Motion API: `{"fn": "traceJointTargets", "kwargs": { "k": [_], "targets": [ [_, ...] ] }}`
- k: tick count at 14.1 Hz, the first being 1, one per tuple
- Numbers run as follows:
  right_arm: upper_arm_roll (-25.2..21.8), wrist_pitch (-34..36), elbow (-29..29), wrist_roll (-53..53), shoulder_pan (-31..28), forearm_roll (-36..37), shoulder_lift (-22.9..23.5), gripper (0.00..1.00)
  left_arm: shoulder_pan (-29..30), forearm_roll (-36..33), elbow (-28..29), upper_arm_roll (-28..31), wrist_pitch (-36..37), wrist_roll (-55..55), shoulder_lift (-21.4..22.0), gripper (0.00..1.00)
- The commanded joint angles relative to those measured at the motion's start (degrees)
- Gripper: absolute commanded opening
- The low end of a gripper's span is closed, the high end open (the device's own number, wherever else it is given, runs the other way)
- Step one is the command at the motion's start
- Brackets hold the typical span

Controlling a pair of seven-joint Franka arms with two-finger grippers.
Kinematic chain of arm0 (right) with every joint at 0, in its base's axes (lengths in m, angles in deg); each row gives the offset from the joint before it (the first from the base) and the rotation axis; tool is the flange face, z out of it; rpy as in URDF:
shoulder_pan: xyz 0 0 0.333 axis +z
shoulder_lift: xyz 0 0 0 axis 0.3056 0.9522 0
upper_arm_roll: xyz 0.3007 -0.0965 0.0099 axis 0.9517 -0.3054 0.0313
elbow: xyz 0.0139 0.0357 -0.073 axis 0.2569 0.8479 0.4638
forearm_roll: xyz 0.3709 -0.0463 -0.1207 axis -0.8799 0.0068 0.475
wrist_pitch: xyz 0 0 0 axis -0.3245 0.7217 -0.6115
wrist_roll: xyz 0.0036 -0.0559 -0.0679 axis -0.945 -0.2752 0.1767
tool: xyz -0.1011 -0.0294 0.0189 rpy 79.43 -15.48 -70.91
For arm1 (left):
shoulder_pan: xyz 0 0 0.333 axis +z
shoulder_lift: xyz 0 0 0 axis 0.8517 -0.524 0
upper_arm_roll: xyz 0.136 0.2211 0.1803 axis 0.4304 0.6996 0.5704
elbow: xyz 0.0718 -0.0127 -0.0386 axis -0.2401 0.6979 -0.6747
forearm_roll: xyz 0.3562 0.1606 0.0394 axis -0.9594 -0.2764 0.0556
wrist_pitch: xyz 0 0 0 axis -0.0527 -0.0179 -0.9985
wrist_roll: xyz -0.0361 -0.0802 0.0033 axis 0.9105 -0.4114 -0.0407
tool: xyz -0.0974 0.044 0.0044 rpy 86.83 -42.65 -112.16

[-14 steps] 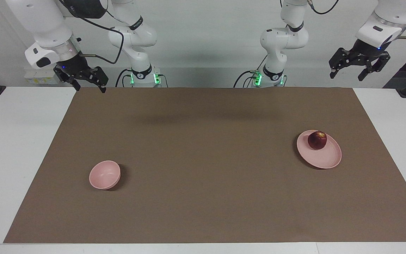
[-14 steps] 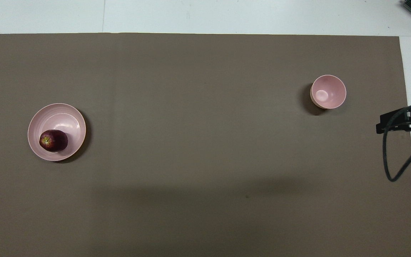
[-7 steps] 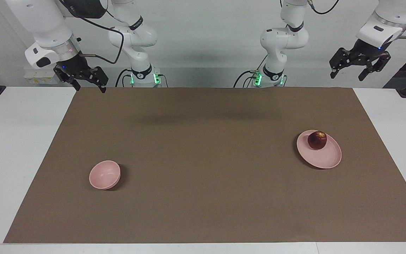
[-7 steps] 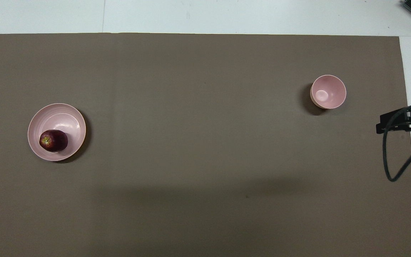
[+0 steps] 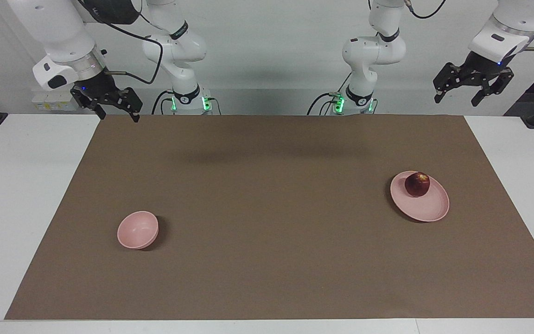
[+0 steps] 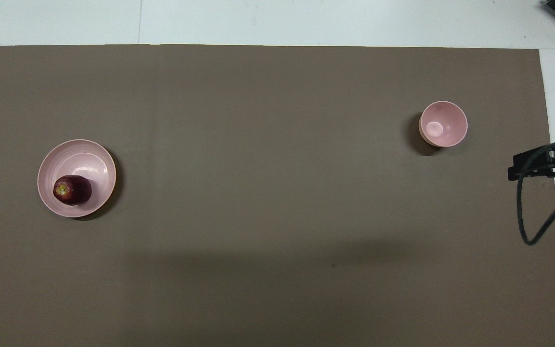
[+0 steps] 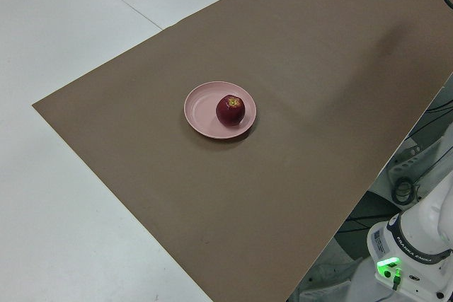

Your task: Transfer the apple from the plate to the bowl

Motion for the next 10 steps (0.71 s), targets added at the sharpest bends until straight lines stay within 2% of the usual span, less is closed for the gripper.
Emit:
{"fn": "traceJointTargets", "kwargs": {
  "k": [1, 6, 10],
  "targets": [
    [0.07, -0.26, 1.25, 0.73, -0.30, -1.30, -1.10, 1.00, 0.66, 0.48, 2.50, -0.12, -1.23, -0.24, 1.99, 1.00],
    [0.07, -0.26, 1.25, 0.73, -0.30, -1.30, -1.10, 1.00, -0.22, 0.57, 11.63, -0.47, -9.48, -0.15, 5.05, 1.00],
    [0.07, -0.18, 1.25, 0.82, -0.30, -1.30, -1.10, 1.00, 0.22, 0.57, 12.96, -0.38, -10.11, -0.42, 5.24, 1.00]
  ]
}}
